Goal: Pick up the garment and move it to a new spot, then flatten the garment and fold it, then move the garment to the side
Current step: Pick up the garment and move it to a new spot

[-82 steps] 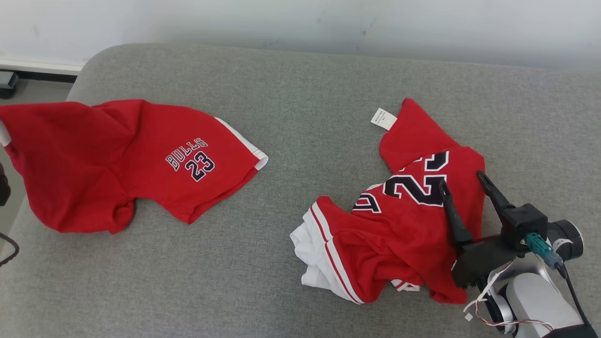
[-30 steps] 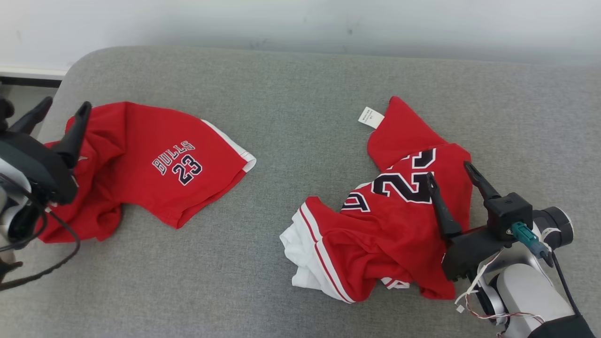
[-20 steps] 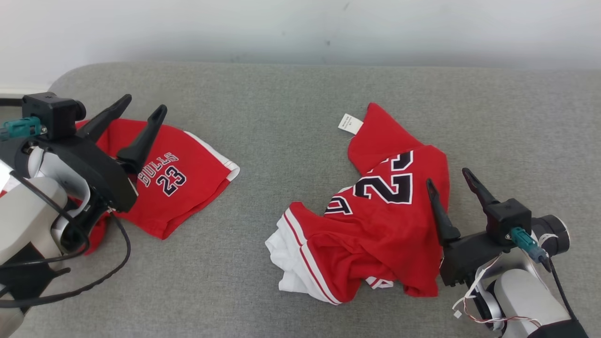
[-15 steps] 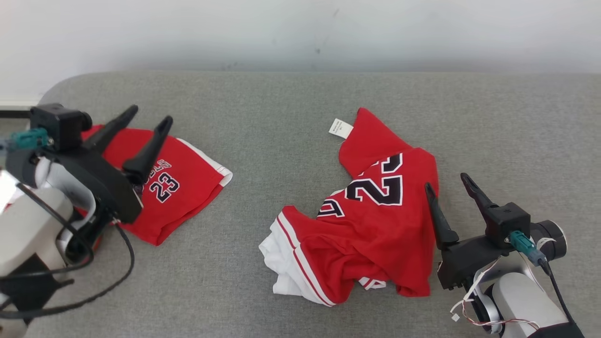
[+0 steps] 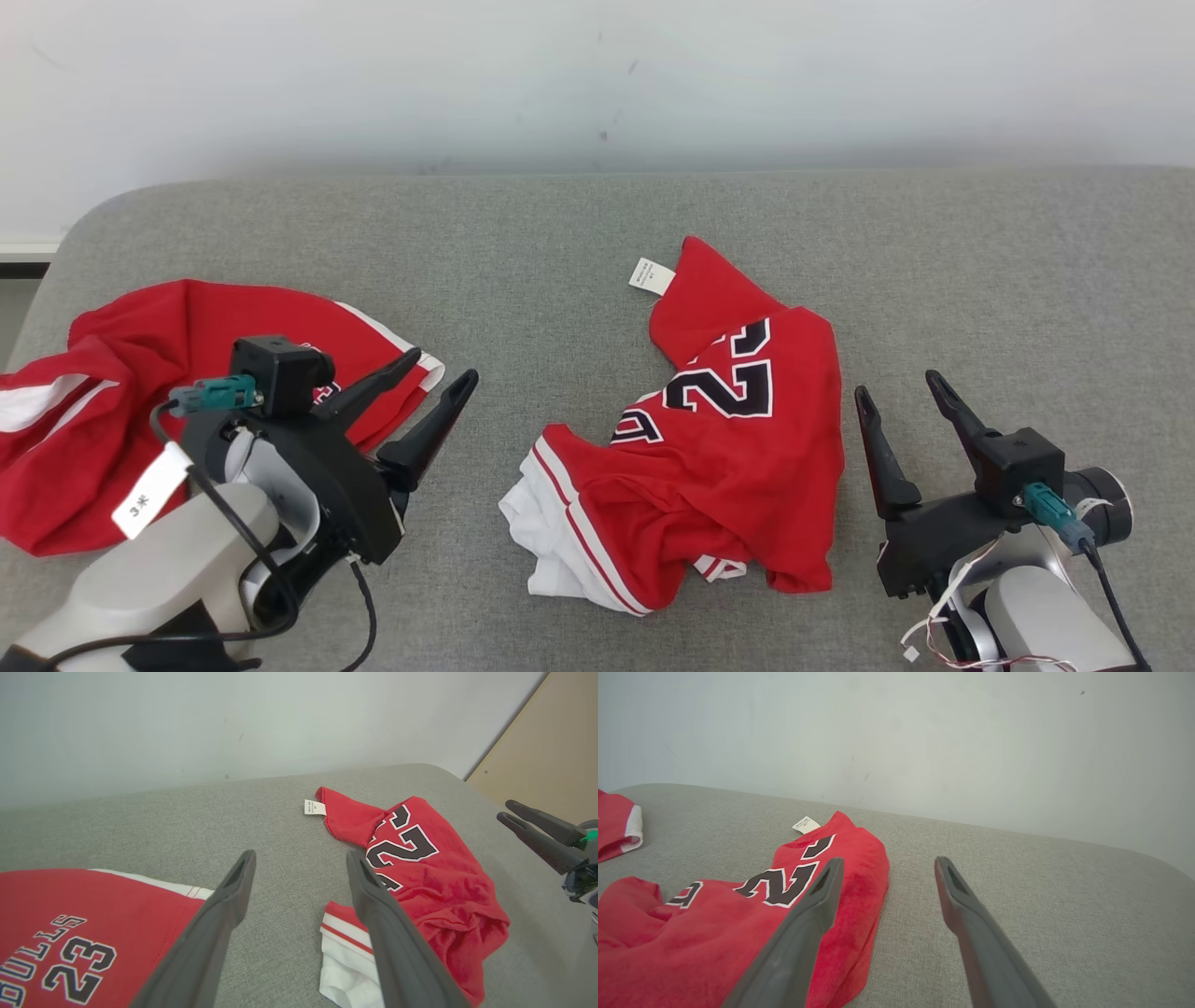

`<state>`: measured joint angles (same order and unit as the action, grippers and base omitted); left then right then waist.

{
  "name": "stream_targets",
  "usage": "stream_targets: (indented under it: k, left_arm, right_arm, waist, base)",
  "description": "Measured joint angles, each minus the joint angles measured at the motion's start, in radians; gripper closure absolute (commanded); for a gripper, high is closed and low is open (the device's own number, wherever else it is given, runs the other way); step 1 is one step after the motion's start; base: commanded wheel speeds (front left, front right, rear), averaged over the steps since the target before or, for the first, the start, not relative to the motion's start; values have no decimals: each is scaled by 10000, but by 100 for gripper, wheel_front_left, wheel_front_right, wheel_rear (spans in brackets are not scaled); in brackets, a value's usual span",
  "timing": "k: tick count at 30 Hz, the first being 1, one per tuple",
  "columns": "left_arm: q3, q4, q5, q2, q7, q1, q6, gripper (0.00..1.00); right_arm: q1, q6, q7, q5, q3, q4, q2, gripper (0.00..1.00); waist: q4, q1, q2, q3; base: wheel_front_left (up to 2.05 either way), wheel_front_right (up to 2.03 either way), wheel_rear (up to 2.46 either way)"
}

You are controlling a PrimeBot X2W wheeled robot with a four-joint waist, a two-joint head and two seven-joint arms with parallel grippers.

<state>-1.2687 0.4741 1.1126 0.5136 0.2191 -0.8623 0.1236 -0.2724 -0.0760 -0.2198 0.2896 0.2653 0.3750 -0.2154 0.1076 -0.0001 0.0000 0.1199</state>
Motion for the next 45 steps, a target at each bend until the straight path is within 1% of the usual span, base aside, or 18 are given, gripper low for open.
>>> stream_targets:
  k: [1,4,9,13,19,25,32,35,41,42,45]
  left_arm:
    - [2,17,27,-52,4,55,-50,0]
    - [182,169,163,-238,75,125,-439,0]
    - [763,500,320,-581,224,305,-1233,0]
    - [1168,752,288,-506,297,390,-1680,0]
    - [1718,895,219,-326,314,455,-1923,0]
    - [2109,836,121,-357,314,1129,-2031,0]
    - [3129,665,-265,-226,316,1505,-2226,0]
    - [3405,541,-621,-107,324,1847,-2305,0]
    - [3467,90,-1929,-46,324,2374,-2456,0]
    - [3544,23,-2163,-27,324,2469,-2466,0]
    - [4056,-188,-2320,-44,324,2844,-2474,0]
  right_arm:
    - [-3,0,-2,0,12,-33,15,0]
    - [-27,0,-4,2,12,-92,25,0]
    - [-54,0,-19,4,10,-71,90,0]
    - [-42,0,-90,19,-96,-33,65,0]
    - [-33,-4,-96,81,-159,-33,38,0]
    - [-23,-42,-107,81,-167,-42,56,0]
    - [-20,-44,-180,81,-201,-44,56,0]
    - [-18,-44,-182,81,-211,-40,58,0]
    - [4,-44,-190,90,-224,42,67,0]
    - [5,-44,-192,90,-224,48,77,0]
    - [31,-44,-194,92,-224,84,102,0]
  waist:
    - [-10,0,-1,16]
    - [-51,0,0,75]
    - [-219,0,0,131]
    - [-351,0,0,149]
    - [-408,0,0,176]
    - [-424,1,0,200]
    - [-411,1,0,202]
    - [-403,1,0,175]
    - [-386,1,0,82]
    - [-384,1,1,63]
    - [-373,1,0,-18]
  base:
    - [0,0,0]
    - [0,0,0]
    - [0,0,0]
    - [0,0,0]
    - [0,0,0]
    - [0,0,0]
    - [0,0,0]
    - [0,0,0]
    - [0,0,0]
    - [0,0,0]
    - [0,0,0]
